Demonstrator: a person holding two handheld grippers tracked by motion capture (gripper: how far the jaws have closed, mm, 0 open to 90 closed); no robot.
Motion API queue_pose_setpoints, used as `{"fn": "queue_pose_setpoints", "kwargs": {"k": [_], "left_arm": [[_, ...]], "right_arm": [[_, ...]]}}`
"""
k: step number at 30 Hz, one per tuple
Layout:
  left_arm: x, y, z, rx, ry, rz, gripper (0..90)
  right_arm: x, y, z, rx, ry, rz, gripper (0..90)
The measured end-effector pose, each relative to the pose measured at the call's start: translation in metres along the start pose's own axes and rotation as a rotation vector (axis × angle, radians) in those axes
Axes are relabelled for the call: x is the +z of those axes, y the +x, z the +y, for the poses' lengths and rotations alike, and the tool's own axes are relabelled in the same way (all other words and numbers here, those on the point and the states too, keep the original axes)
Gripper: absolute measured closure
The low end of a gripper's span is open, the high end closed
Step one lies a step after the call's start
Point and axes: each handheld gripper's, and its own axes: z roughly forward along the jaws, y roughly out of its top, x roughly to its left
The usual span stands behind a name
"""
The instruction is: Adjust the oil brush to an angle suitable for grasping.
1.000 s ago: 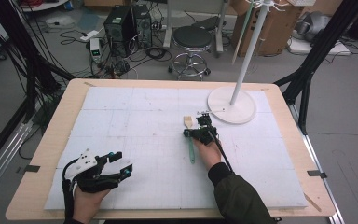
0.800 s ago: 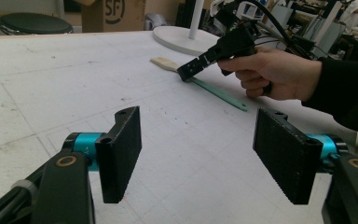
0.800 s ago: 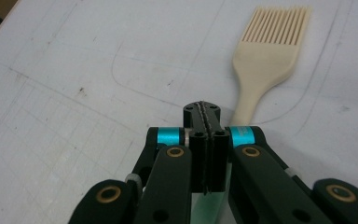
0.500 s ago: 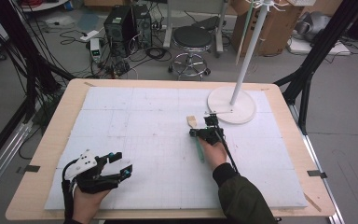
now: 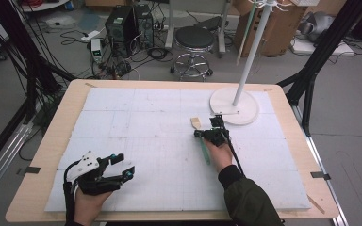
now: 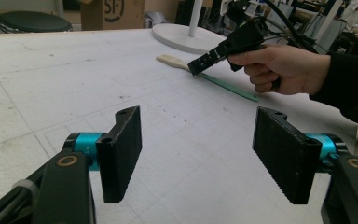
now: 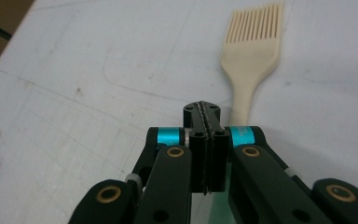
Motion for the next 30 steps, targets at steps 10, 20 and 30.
{"fn": "queue_pose_setpoints", "kwargs": {"k": [10, 20, 30], "left_arm": [[0.001, 0.000, 0.000, 0.000, 0.003, -0.001, 33.7], [0.000, 0.000, 0.000, -0.002, 0.002, -0.002, 33.9], [-0.001, 0.001, 0.000, -0.003, 0.001, 0.001, 34.0]], "right_arm": [[-0.009, -0.021, 0.014, 0.087, -0.078, -0.033, 90.0], [0.006, -0.023, 0.016, 0.095, -0.040, -0.056, 90.0], [0.004, -0.021, 0.016, 0.065, -0.025, -0.075, 90.0]]}}
